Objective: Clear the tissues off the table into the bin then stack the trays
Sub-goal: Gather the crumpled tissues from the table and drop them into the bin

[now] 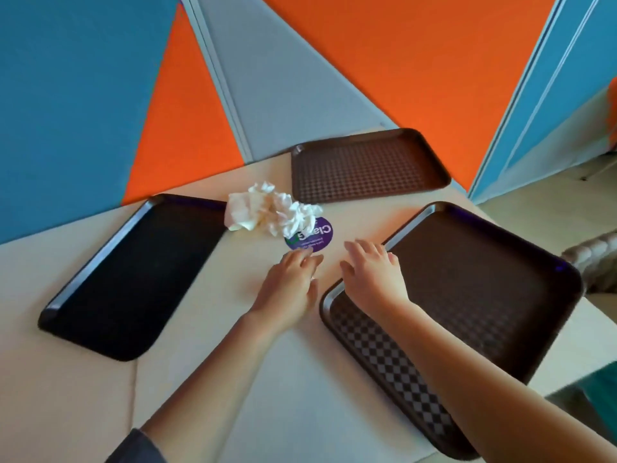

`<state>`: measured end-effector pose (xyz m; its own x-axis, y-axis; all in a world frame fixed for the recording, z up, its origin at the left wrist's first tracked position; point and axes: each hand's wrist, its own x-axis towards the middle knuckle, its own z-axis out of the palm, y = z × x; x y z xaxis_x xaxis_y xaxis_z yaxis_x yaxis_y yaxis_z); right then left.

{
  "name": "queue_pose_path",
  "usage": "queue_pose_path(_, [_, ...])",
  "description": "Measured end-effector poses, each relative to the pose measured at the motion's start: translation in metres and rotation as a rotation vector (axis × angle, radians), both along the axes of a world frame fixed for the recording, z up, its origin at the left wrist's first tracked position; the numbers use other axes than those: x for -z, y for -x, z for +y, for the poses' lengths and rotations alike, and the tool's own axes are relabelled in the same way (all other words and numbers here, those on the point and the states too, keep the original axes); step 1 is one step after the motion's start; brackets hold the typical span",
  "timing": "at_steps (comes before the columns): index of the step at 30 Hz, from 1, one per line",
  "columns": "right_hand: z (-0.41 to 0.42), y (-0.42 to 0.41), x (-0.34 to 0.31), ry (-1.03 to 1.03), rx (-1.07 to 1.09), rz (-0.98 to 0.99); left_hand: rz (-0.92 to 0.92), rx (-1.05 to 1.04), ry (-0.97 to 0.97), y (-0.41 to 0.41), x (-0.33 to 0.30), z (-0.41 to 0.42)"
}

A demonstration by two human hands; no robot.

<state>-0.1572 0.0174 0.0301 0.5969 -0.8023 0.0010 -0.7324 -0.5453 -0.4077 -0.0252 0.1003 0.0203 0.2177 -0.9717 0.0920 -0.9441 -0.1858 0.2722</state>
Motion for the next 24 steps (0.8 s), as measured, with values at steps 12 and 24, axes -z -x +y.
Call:
queue_pose_path(12, [-0.027,-0.099,0.043,-0.09,-0.103,0.093,0.042,-0.002,-0.272,-0.074,0.05,-0.002])
queue_pose_path(24, [-0.103,-0.169,0.088,-0.142,-0.291,0.124,0.314,-0.234,-0.15,-0.132,0.074,-0.053])
